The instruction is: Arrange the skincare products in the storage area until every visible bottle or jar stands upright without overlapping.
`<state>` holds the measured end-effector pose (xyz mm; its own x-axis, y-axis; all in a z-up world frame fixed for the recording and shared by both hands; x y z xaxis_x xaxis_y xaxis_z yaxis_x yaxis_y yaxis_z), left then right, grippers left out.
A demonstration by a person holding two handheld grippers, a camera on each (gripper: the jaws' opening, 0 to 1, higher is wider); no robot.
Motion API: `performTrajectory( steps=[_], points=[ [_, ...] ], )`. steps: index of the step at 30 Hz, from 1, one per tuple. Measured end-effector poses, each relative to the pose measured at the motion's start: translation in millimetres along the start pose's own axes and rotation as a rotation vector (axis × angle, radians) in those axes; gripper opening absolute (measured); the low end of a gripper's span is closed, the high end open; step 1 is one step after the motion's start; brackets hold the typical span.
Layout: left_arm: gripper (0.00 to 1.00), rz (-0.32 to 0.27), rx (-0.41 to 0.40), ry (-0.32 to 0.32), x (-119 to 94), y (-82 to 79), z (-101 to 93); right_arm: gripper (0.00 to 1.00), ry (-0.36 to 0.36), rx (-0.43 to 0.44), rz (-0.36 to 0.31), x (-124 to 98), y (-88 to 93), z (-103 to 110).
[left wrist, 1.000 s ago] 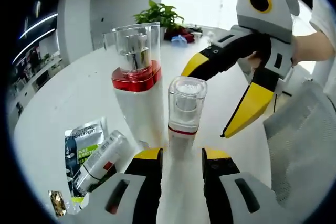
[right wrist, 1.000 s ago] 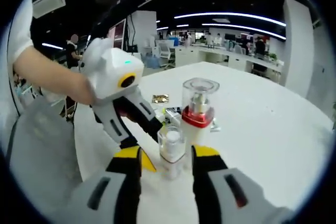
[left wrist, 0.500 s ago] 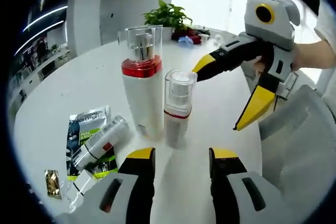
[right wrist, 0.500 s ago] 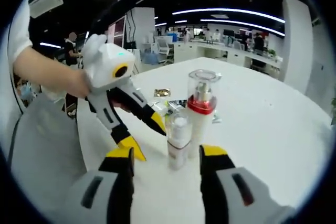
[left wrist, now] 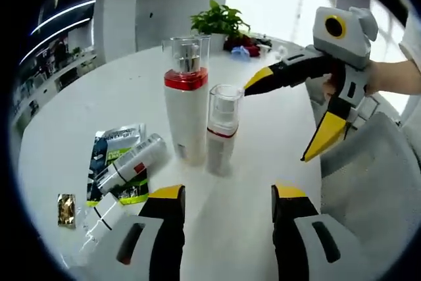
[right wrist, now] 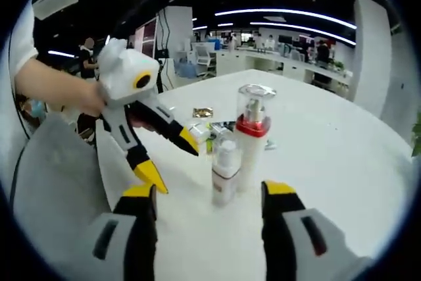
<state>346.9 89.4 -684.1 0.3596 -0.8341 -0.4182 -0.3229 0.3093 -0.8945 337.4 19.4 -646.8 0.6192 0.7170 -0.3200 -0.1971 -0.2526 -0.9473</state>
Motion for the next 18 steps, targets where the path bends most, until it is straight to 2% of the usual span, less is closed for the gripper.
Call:
performTrajectory(
  steps=[7,18],
  points=[
    [0.63,-0.023,-0.054,-0.035,-16,0.0,-4.5,0.67,-0.009,-0.009,0.017,-7,4.2,8],
    [0.71,-0.026,-0.085,-0.092,-45,8.2,-10.2,0.72,-0.001,0.006,0.032,-21,10.3,15]
  ],
)
Point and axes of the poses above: the point that each gripper's makers call its tool centre point, and the gripper's own axes: x roughly forward along the fingers, z roughly to its left, y roughly out of its underside, the point moved 1 cm from there along -x, roughly backward along the fingers, and after that the axes turned 13 degrees about -z, right-handed, at the moved point
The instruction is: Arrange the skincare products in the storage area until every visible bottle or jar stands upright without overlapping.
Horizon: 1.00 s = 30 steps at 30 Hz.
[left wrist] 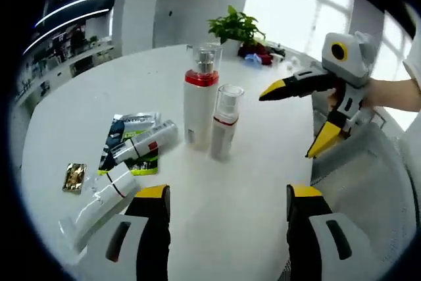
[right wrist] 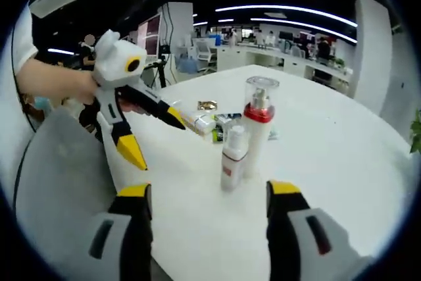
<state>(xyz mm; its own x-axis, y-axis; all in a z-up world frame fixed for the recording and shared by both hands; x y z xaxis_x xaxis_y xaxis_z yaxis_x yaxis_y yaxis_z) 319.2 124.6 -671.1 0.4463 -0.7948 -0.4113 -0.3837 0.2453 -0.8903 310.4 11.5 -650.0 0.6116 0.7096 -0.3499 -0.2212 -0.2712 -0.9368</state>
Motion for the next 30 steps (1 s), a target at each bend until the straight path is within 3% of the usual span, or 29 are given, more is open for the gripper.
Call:
performTrajectory(
  steps=[20,30],
  points=[
    [0.77,-0.01,-0.059,-0.08,-46,21.3,-5.7,0.78,0.025,0.036,0.009,-24,7.4,13],
    [0.81,-0.025,-0.085,-0.127,-64,22.3,-2.1,0.84,0.047,0.063,0.011,-35,9.5,16]
  ],
)
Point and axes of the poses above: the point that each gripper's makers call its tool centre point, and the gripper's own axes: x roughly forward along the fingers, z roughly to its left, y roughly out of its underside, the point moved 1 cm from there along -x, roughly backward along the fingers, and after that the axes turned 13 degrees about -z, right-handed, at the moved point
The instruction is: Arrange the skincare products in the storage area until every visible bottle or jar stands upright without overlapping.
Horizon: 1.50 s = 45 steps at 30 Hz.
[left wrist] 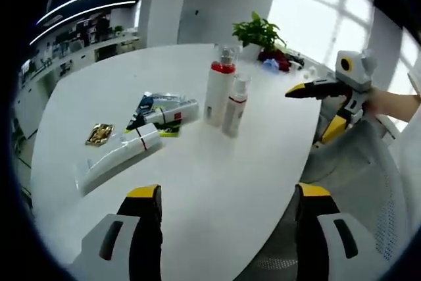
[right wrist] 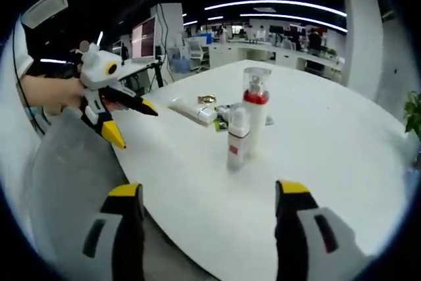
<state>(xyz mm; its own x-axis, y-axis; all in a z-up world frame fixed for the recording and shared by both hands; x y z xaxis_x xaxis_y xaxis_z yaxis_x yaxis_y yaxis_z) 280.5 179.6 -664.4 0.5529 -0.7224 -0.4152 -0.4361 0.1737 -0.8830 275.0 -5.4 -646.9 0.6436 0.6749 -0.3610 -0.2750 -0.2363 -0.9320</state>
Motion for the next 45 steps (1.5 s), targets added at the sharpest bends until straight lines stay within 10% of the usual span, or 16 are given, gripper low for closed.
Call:
performTrajectory(
  steps=[45],
  points=[
    [0.97,-0.052,-0.09,-0.196,-60,-1.4,36.1,1.0,0.032,0.037,0.0,-12,-10.6,-11]
  ],
)
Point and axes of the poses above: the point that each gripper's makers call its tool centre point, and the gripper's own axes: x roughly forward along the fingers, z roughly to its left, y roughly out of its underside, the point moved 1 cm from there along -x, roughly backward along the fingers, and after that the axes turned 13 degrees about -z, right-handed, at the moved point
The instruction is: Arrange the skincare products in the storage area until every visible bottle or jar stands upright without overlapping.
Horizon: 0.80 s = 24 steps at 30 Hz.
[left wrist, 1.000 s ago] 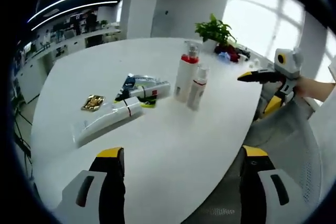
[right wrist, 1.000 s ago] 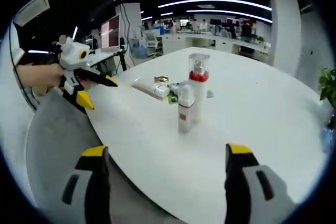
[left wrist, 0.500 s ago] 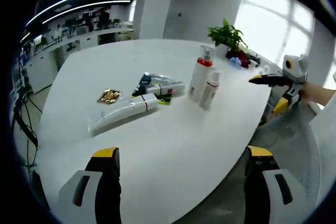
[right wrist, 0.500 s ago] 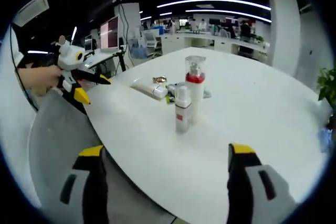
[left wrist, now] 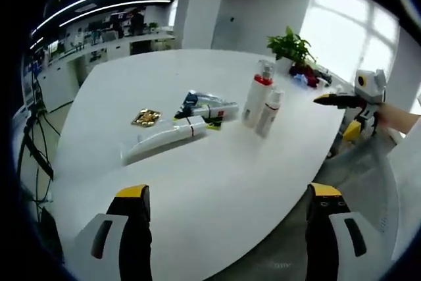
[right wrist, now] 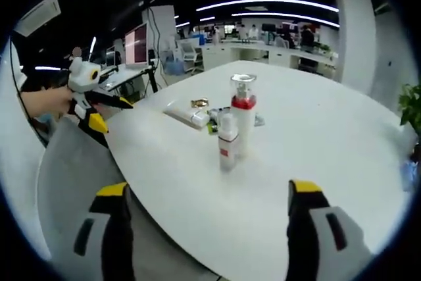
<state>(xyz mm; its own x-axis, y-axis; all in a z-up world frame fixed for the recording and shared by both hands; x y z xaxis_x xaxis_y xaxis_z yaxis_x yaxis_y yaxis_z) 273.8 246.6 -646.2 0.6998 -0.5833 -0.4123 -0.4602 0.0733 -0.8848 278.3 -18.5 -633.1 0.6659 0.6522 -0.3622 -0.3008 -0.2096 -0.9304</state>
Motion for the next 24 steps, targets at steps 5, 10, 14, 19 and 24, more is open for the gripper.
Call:
performTrajectory(
  steps=[5,10,14,19,24],
  points=[
    [0.97,-0.003,-0.002,-0.002,1,-1.1,0.8,1.0,0.0,0.0,0.002,0,-0.1,-1],
    [0.97,-0.015,-0.015,-0.002,1,-4.3,0.6,1.0,-0.001,-0.003,0.007,1,-0.9,-2],
    [0.97,-0.024,-0.014,-0.007,1,-6.7,2.2,1.0,-0.01,-0.008,0.013,4,-1.1,0],
    [0.96,-0.024,-0.019,-0.001,0,-5.7,2.9,1.0,-0.018,-0.02,0.021,8,-3.6,1],
    [0.95,-0.027,-0.034,0.002,-2,-2.4,2.7,1.0,-0.029,-0.052,0.029,14,-12.4,-2]
  ],
)
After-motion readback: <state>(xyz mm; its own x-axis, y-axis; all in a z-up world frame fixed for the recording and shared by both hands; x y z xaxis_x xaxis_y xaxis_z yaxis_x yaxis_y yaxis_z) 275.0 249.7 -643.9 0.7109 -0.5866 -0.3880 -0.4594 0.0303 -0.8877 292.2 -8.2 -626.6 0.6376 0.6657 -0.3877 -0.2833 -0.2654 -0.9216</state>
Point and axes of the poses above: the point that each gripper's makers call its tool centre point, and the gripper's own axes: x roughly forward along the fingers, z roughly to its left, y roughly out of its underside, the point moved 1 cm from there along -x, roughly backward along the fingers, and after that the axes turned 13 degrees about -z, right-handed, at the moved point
